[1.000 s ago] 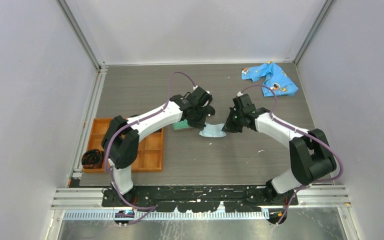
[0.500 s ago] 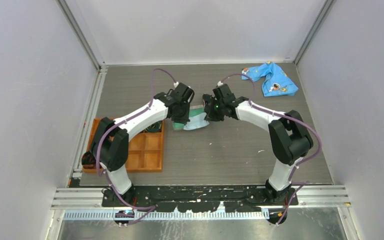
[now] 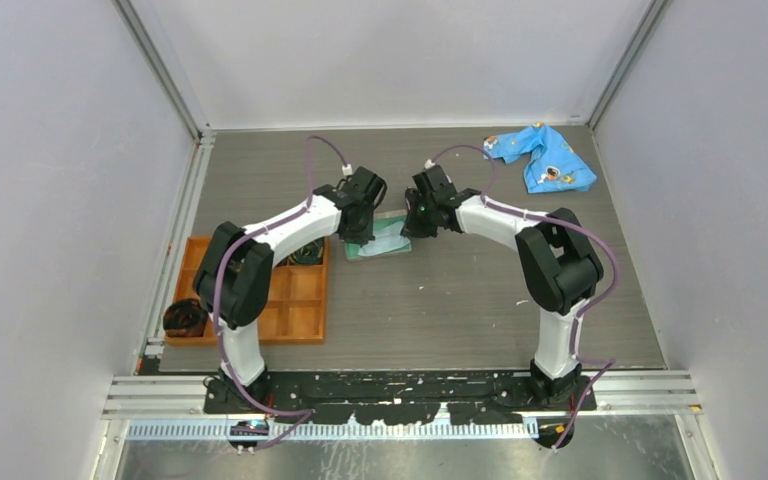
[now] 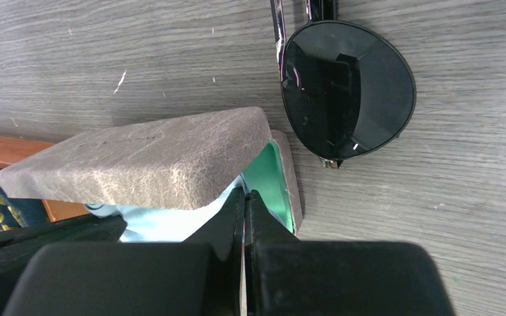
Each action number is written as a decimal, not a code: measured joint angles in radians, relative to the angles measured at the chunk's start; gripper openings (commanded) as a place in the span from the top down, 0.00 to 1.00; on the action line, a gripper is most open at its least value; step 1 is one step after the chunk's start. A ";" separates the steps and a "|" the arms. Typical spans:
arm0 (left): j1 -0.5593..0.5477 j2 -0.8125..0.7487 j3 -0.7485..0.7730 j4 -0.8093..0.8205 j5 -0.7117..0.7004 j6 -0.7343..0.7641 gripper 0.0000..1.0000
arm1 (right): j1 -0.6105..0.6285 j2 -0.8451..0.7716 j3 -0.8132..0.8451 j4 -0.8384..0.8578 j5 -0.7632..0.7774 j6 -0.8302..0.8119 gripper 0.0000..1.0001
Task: Organize the sunglasses
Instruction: Place the glasses cleaning cloth in the sunglasses case, then move the sunglasses case at the center of the board, then move the sunglasses to the center of the board, then adjust the sunglasses at the center of the board.
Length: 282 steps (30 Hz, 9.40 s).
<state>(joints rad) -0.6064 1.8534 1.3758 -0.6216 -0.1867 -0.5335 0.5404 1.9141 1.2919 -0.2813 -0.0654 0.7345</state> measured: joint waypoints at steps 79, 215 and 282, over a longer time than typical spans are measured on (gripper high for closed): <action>-0.053 -0.053 -0.171 0.150 -0.057 -0.066 0.91 | 0.059 -0.080 -0.131 0.100 0.115 0.001 0.71; -0.132 -0.867 -0.282 -0.175 -0.150 -0.271 0.76 | -0.055 0.386 0.555 -0.243 0.172 -0.270 0.53; -0.134 -0.844 -0.365 -0.055 -0.055 -0.270 0.75 | -0.130 -0.278 -0.390 -0.033 0.156 -0.114 0.36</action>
<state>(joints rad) -0.7403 1.0092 1.0111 -0.6762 -0.2420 -0.8040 0.4103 1.6356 0.9020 -0.3141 0.0910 0.6205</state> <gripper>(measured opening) 0.246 0.638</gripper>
